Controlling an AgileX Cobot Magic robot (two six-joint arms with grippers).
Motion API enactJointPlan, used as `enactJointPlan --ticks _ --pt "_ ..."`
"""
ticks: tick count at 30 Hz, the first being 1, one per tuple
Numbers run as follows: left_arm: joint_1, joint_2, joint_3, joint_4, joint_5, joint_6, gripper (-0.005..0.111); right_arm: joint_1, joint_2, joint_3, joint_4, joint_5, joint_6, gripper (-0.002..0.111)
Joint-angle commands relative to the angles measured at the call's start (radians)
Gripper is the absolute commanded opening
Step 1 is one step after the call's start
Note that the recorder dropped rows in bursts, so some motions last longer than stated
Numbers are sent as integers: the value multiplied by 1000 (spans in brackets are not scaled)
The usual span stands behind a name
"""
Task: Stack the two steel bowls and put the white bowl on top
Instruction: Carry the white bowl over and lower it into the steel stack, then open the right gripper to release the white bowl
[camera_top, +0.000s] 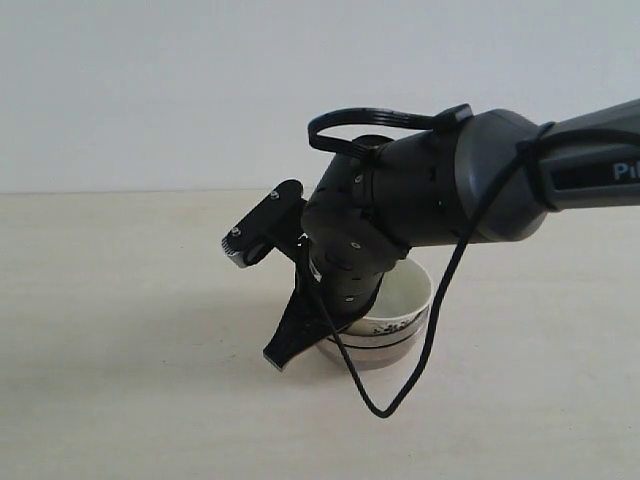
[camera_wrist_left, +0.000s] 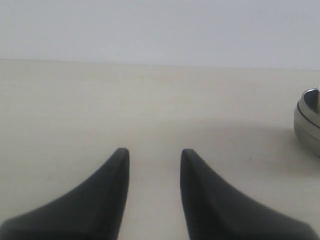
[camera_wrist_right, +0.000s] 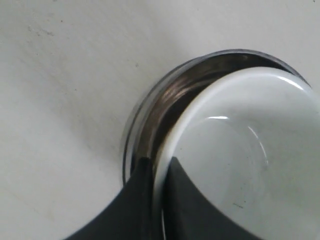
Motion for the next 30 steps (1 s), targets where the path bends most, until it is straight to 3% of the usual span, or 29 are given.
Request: enactJointPlan --ticks 1,4,6,21,25,28,30 --pt "3 -3 4 -1 1 7 32 -5 -4 2 10 -6 -20 13" --pt "3 -3 4 -1 1 7 32 -5 -4 2 10 -6 -18 34" --pt "3 -3 4 -1 1 7 32 -5 -4 2 10 -6 -18 39" --pt "3 -3 4 -1 1 7 32 -3 -147 2 41 -9 2 39" --pt "3 -3 4 -1 1 7 32 -3 -165 2 135 14 -18 25" --pt "3 -3 4 -1 1 7 32 -3 -162 22 163 7 -37 1" --pt "3 -3 4 -1 1 7 32 -3 -162 53 170 -36 -37 0"
